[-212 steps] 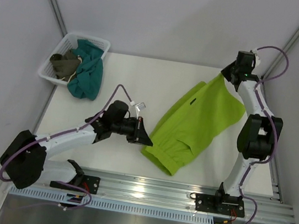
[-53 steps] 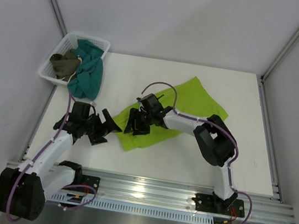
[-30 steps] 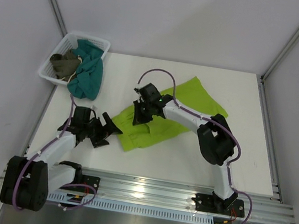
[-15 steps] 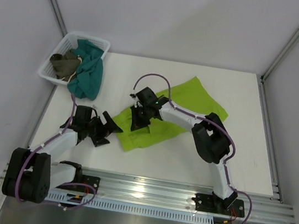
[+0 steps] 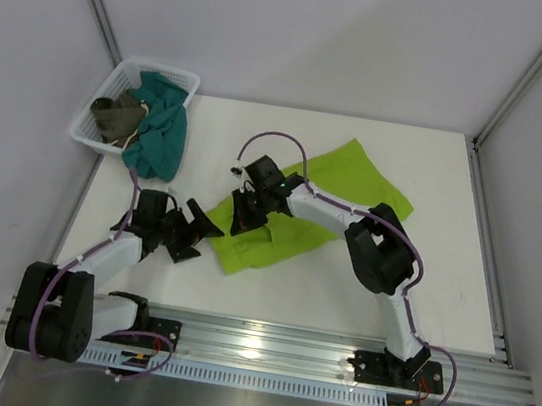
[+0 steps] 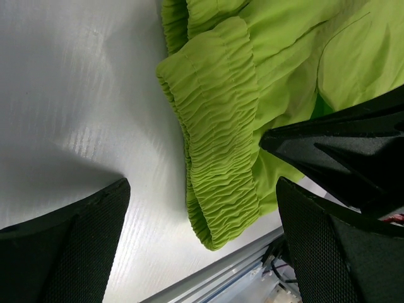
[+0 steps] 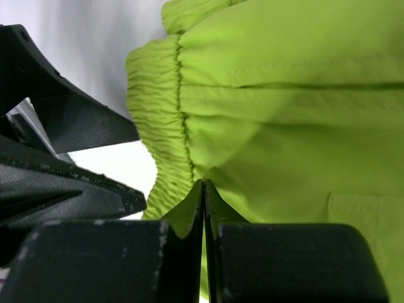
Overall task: Fold and stack the shorts
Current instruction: Fold the shorts
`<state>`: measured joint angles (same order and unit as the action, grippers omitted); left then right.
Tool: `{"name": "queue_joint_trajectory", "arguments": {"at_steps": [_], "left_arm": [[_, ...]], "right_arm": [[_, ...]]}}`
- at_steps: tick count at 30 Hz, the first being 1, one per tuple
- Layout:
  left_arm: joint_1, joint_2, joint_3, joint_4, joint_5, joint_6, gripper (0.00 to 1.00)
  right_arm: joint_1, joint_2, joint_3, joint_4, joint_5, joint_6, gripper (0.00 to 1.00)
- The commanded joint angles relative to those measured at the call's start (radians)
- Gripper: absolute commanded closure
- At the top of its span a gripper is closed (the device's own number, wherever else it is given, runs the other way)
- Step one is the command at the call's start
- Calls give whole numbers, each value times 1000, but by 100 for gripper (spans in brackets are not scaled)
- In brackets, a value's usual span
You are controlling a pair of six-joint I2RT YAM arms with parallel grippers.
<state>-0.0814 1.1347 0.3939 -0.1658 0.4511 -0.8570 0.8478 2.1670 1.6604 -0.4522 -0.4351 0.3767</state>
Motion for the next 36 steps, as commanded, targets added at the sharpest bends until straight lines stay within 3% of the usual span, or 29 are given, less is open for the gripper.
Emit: {"name": "queue_joint_trajectory", "arguments": {"at_steps": [1,15,27,33,36], "left_arm": [[-21,36,28,37,-8,-5,1],[-138,203,68,106,-107,-28,2],[-267,348,-15,399,-196,-203,7],[-270,384,-46,521,-203,-238,22],[-270,369,-41,529,-215,-240,37]], "right_arm": [[-6,65,38,-23,6,-28,100],[-69,137,-36,-42,38,-18,100],[-78,145,-44,-20,-2,13,100],[-76,159,-53,-11,-22,39,100],[-78,159,-67,7,-39,65,100]]}}
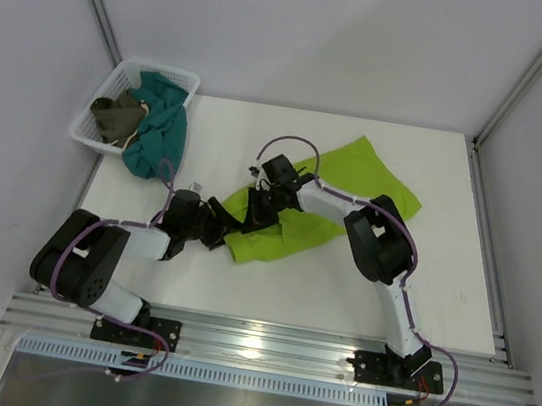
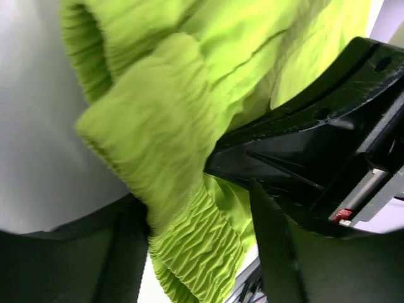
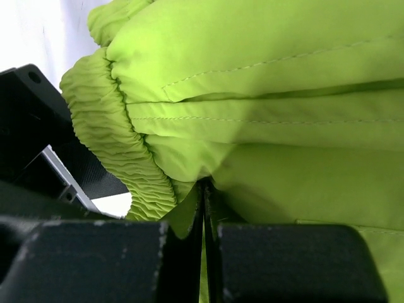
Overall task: Fold and stack the shorts
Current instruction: Fold the shorts
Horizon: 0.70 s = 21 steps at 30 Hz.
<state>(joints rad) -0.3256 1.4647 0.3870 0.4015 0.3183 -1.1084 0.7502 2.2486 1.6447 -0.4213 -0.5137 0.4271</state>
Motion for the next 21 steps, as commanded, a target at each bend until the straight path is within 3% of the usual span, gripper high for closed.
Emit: {"name": "queue_joint_trajectory", "arguments": {"at_steps": [1,3,11,21], "left_arm": [[-26,20,-33,-38,-84,15,42],[-24,3,-28,-35,-91,15,49],[-12,-35,-30,13,-84,7,58],[-6,-55,0,48,-59,16,87]], "right_arm": [[21,74,-62,-14,37,21,100],[20,71,-83,2,30,36,100],[14,68,-123,42,3,73,100],[-2,77,-161,95,-36,114,100]]}}
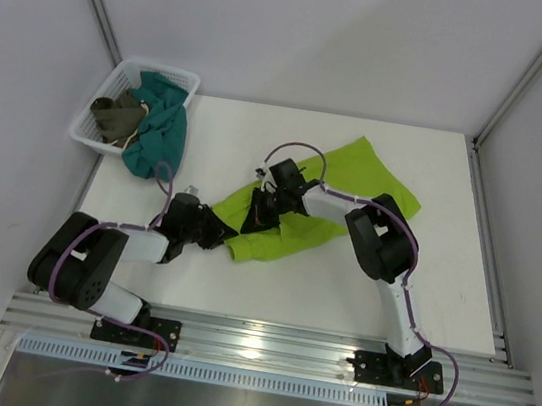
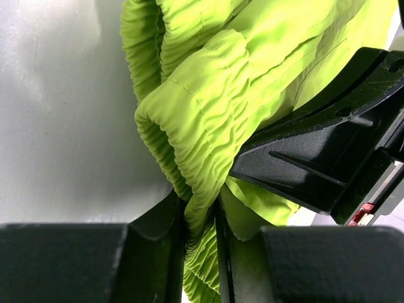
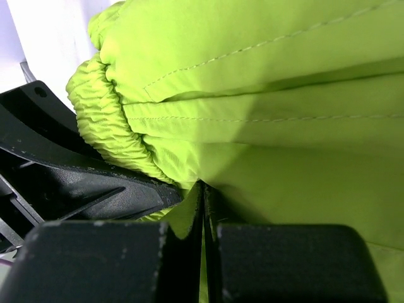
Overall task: Fold and stack the shorts
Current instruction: Fold the shorts
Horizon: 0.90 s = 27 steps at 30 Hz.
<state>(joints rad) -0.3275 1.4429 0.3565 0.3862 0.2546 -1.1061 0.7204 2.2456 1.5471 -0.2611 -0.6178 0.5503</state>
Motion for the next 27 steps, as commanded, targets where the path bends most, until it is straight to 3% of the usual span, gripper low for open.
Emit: {"name": "queue_joint_trajectory", "arguments": {"at_steps": [1,3,9,12,21,27], "left_arm": [[-4,-32,42,56,5,25,90],[-4,-24,73,2,9,40,100],[-2,25,255,-270,26,136,100],[1,-5,303,-369,11,167,100],[62,-84,371,-595,38,288,100],[100,-38,509,-783,51,414,100]], "right_arm": [[28,80,-64,-66,72,-9,100],[28,78,-62,-67,73,-12,100],[24,-18,-15,-139,239,-100,94],[-44,-104,-1,-147,317,-116,91],[-255,-285,-67,45,84,9,92],[-395,-330,-183,80,63,7,92]]}}
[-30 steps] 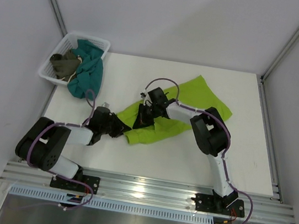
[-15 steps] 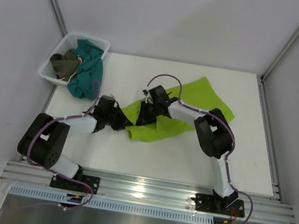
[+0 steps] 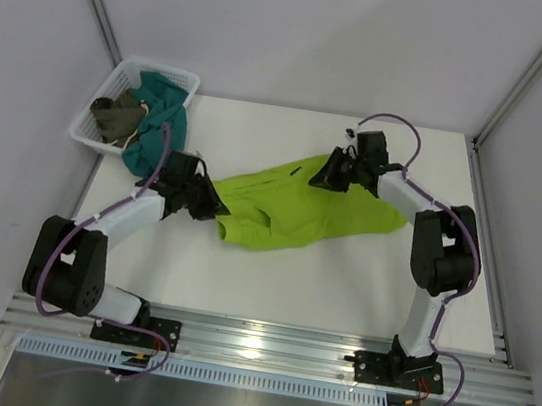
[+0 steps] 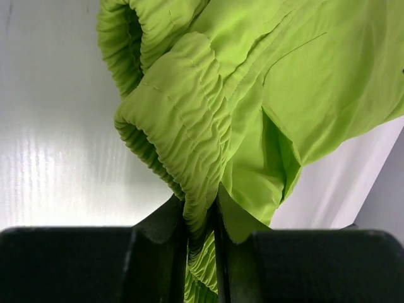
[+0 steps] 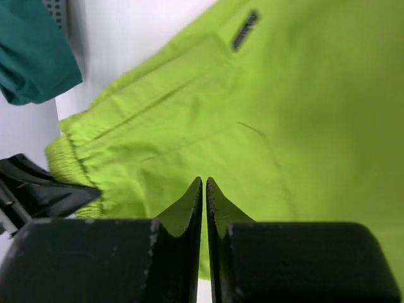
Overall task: Fold and stack the shorts
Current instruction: Fold the shorts
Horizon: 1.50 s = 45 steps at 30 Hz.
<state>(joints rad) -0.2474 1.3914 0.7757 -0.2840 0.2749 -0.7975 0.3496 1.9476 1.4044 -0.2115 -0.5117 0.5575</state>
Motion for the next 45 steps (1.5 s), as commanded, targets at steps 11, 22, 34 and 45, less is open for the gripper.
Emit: {"name": "queue_joint_trajectory", "arguments": {"at_steps": [11,22,34,45], "left_arm": [[46,123,357,-317,30,196,100],[63,222,629,-514,-57,242,100],[62,478,1166,-875,-181,420,100],[54,359,1057,-899,-324,538,100]], "right_arm": [[-15,-61,-194,1,82,-90,100],[167,-27,-191,-144,456,-94,100],[442,138,-30,-138,467,93,100],[482,214,79,-106,398,131,100]]}}
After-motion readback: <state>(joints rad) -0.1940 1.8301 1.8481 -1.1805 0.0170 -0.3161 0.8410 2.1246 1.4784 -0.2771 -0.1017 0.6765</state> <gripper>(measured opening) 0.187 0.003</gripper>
